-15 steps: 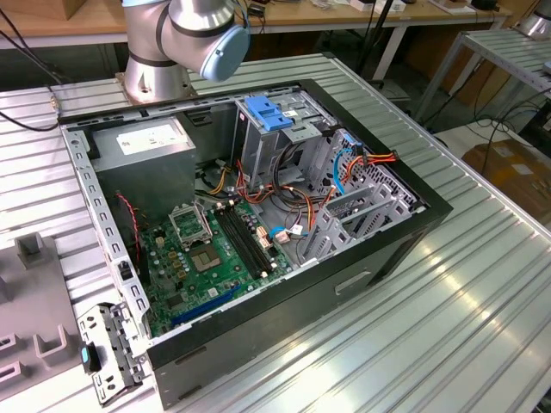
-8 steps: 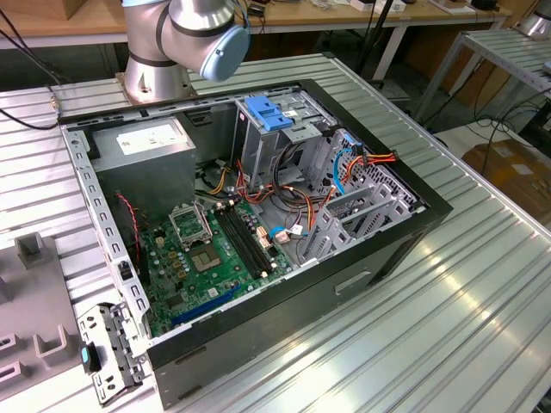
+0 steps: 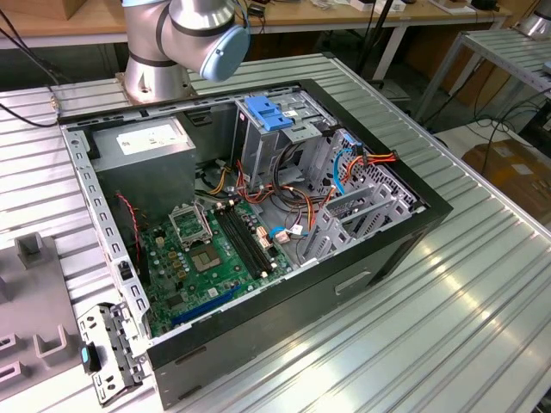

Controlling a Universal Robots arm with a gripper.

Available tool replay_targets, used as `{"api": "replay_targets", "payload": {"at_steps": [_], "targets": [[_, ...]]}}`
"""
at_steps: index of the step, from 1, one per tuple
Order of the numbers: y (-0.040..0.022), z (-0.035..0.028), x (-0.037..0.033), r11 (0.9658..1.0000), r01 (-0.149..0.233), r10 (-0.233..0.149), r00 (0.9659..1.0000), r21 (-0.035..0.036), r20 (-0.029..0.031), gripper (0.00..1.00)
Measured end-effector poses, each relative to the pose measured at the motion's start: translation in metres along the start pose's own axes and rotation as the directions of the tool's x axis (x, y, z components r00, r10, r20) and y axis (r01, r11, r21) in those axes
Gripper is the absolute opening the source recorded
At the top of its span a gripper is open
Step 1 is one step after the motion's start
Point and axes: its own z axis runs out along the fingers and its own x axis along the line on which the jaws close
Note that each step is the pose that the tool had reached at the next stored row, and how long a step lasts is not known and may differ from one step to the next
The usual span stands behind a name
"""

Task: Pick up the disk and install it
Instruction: 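Pick up the disk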

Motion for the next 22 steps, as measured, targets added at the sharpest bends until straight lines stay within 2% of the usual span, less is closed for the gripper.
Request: {"api": "replay_targets", "payload": {"at_steps": [9,15,16,17,18,22], "targets": [[0.0001,-0.0116,-0.0001,1.0000,0.000,0.000,1.0000,0.0000,0.0000,0.37],[0.0001,-0.0155,-0.0001,1.0000,0.000,0.000,1.0000,0.0001,0.0000,0.37],[0.0000,-0.0181,-0.0001,1.0000,0.000,0.000,1.0000,0.0000,0.0000,0.37],[0.0001,-0.0242,-0.0002,1.0000,0.000,0.000,1.0000,0.0000,0.0000,0.37],[0.0001,-0.0336,-0.0003,1.0000,0.000,0.000,1.0000,0.0000,0.0001,0.37],[0.0001,-0.0376,-0.0003,1.0000,0.000,0.000,1.0000,0.0000,0.0001,0.37]]}}
